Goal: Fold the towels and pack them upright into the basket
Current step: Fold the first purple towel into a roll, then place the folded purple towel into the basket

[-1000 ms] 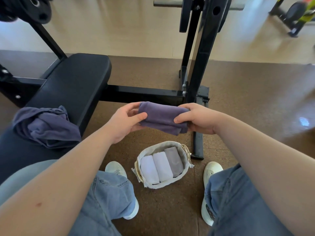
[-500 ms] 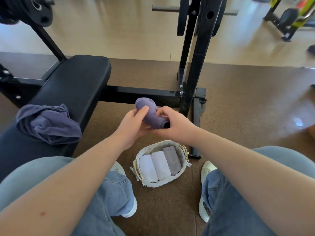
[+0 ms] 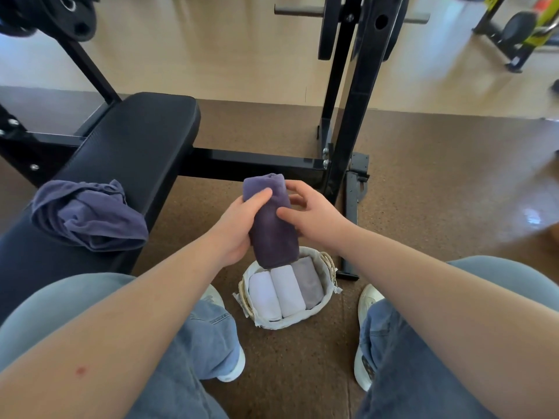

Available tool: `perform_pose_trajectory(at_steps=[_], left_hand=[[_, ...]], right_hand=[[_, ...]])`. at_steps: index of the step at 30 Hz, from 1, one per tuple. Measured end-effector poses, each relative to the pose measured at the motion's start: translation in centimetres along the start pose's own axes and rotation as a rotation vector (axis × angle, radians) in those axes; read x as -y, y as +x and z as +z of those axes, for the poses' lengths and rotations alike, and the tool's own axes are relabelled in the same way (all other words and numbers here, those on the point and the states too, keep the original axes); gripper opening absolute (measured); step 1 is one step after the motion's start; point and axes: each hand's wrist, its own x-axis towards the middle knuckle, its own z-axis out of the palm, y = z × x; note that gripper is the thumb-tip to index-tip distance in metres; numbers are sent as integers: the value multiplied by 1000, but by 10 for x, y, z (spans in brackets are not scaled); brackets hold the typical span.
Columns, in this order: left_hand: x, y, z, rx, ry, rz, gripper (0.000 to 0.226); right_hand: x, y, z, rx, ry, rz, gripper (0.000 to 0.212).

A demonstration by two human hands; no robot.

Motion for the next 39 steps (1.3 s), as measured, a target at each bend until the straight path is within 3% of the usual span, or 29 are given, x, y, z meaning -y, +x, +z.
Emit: perform_pose_trajectory(at_steps=[3, 9, 11, 16, 22, 27, 31, 39], left_hand=[[-1, 4, -4, -61, 36, 8, 48], [-5, 10, -10, -64, 144, 76, 37], [-3, 16, -11, -71, 156, 59, 38], [9, 40, -15, -103, 162, -26, 42], [32, 72, -23, -80, 206, -159, 64], [62, 96, -25, -69, 160, -385, 36], [94, 110, -32, -104, 304, -489, 15], [164, 138, -41, -153, 395, -657, 17]], right_hand=[[0, 1, 1, 69, 54, 7, 50], [-4, 6, -1, 181, 13, 15, 47], [-7, 10, -2, 182, -20, 5, 48], [-23, 22, 2, 193, 124, 103, 78], [-64, 40, 10, 90, 101, 189, 73], [-111, 48, 25, 32, 166, 283, 46], [-158, 53, 35, 52, 67, 352, 30], [-238, 62, 63, 135, -74, 533, 33]])
